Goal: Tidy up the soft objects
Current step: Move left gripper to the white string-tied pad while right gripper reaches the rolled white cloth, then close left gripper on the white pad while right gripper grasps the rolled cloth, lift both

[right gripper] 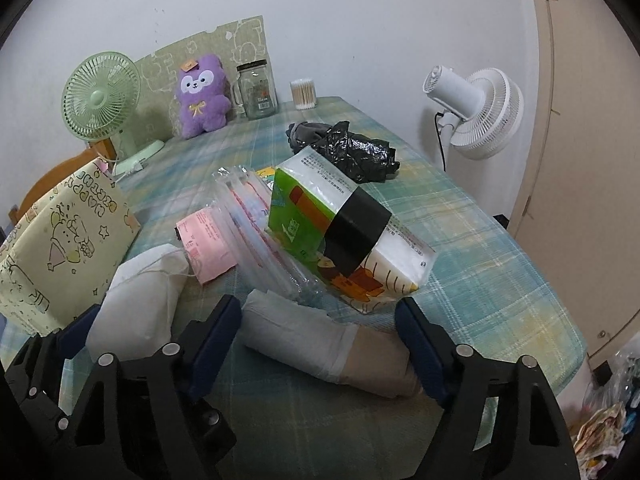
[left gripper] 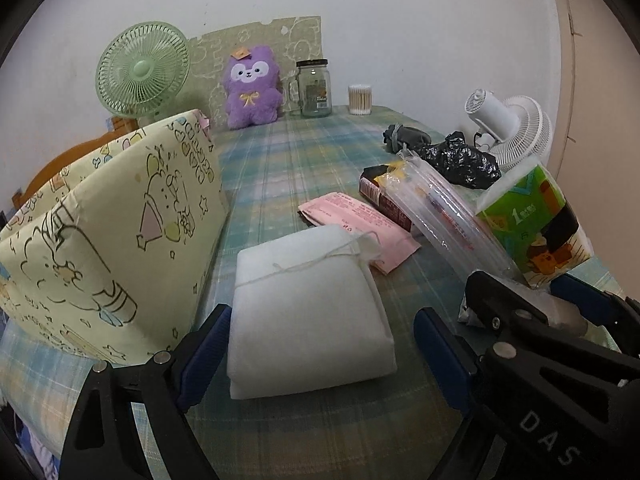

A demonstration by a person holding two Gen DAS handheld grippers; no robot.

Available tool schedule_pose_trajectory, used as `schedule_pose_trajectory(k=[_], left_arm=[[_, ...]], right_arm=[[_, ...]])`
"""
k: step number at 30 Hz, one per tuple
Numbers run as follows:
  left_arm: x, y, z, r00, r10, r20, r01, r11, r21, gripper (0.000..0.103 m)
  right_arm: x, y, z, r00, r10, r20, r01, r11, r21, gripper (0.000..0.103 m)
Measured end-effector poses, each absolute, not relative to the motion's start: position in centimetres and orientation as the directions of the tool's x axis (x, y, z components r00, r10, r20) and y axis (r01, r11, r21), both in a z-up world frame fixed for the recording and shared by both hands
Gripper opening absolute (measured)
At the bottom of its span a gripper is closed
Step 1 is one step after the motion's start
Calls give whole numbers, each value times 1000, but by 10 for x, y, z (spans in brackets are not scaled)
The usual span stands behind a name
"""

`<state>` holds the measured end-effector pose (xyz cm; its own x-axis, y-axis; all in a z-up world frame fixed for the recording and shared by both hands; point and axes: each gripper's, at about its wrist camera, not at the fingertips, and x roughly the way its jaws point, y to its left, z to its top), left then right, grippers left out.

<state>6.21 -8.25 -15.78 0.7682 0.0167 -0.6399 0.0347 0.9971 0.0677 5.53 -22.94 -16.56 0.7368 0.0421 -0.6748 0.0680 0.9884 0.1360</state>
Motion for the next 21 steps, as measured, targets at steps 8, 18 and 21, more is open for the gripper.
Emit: schedule_pose_trajectory(k=[8,18,21], left_arm=[[59,-88,-157,771,-27,-636,85,995,61,74],[55,-91,-156,769,-40,-638,103,993,62,63],[54,-91,-155,767,-43,-641,104,993,58,62]], right_arm=[[57,-229,-166,741,63,-668,53,987,152,58],[55,-221,-164,747,100,-657,11,987,163,21],[54,-223,-164,747,108,-656,10,985,173,19]])
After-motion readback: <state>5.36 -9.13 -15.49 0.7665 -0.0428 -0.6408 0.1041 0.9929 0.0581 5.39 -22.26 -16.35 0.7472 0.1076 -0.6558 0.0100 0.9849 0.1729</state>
